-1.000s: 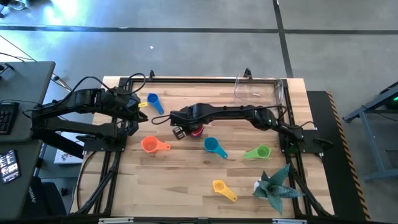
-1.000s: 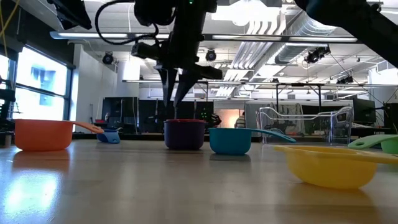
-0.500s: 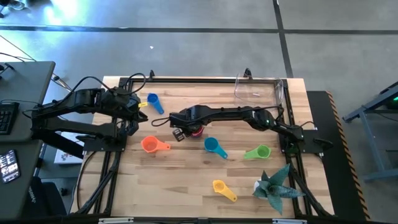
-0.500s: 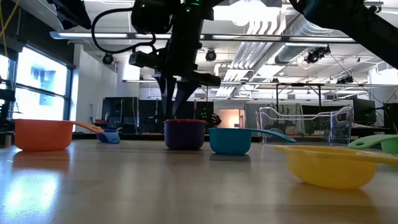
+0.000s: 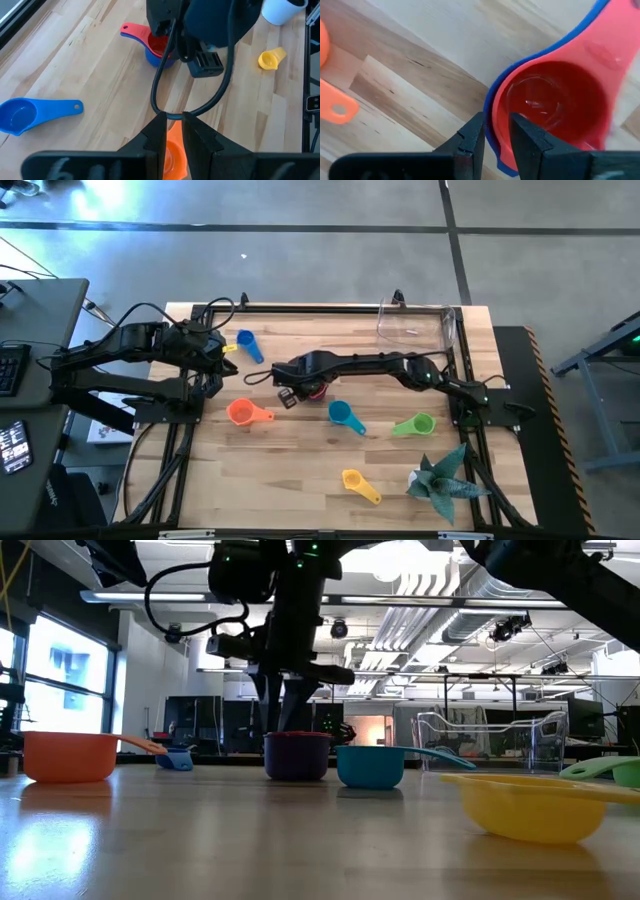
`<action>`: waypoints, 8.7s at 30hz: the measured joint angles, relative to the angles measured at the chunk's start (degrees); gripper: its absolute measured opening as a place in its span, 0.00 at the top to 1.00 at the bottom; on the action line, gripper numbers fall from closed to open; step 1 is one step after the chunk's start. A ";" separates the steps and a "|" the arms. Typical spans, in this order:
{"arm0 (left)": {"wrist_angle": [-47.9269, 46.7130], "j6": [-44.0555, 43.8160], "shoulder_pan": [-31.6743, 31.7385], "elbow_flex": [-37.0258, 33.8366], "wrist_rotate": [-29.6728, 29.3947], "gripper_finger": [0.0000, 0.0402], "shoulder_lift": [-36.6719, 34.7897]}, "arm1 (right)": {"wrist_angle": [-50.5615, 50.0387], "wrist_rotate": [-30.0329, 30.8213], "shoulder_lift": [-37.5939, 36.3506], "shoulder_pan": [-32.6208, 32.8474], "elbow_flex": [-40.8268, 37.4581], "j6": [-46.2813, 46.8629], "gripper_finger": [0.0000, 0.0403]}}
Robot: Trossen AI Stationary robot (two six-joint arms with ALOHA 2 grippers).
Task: Nest measuring cups in basket
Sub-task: Remove the red measuring cup from the dark blue measuring cup
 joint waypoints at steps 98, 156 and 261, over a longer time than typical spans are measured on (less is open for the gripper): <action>0.01 1.55 -0.02 -0.02 -2.77 0.88 0.02 | -0.42 -4.92 -0.56 -0.79 0.00 1.48 0.87; 0.01 2.05 0.00 -0.02 -2.79 0.88 -0.01 | -1.76 1.59 -4.56 0.42 0.13 5.36 1.00; 0.01 2.60 -0.01 -0.02 -2.80 0.88 0.01 | 2.05 -10.53 0.33 0.22 0.07 0.56 0.87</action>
